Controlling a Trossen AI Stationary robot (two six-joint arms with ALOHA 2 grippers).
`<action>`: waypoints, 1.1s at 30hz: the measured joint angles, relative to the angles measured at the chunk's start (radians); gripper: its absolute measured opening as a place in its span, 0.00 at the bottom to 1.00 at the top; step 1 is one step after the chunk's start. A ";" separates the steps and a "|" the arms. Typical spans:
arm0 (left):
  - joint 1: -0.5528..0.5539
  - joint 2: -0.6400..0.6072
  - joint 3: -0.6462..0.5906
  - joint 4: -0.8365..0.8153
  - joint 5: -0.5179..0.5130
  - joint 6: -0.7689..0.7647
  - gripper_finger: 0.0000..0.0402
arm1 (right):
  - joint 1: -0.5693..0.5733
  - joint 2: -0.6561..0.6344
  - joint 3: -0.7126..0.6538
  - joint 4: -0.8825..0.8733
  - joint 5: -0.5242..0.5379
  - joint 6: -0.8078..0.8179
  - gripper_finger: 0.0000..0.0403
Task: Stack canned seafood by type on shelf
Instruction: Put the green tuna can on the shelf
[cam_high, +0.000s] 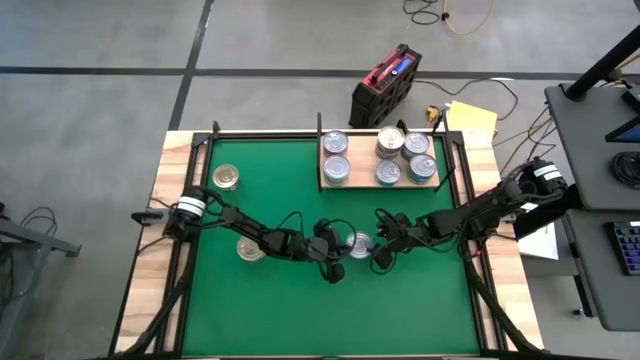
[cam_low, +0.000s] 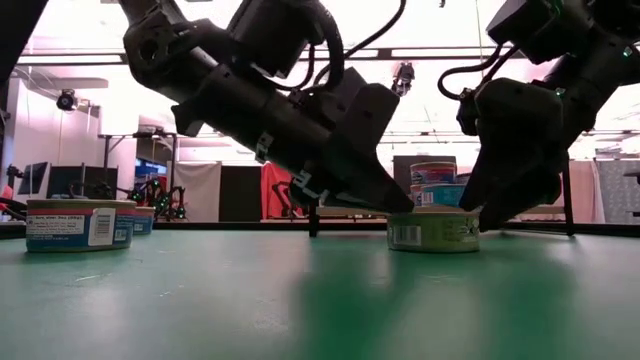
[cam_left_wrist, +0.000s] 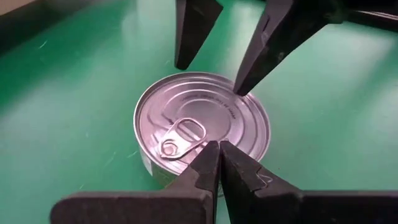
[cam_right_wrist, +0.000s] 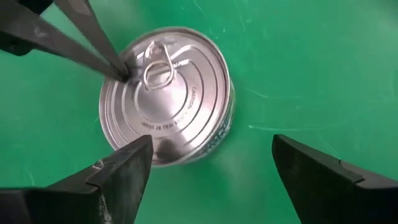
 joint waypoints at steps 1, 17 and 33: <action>-0.001 0.000 0.000 -0.010 -0.004 -0.009 0.00 | 0.000 0.000 -0.001 0.000 -0.004 0.000 0.80; -0.027 -0.003 -0.019 -0.027 -0.044 -0.019 0.00 | 0.000 0.000 -0.014 0.102 -0.010 0.048 0.75; -0.052 0.000 -0.018 -0.019 -0.066 -0.013 0.00 | 0.000 0.005 -0.033 0.174 -0.010 0.106 0.76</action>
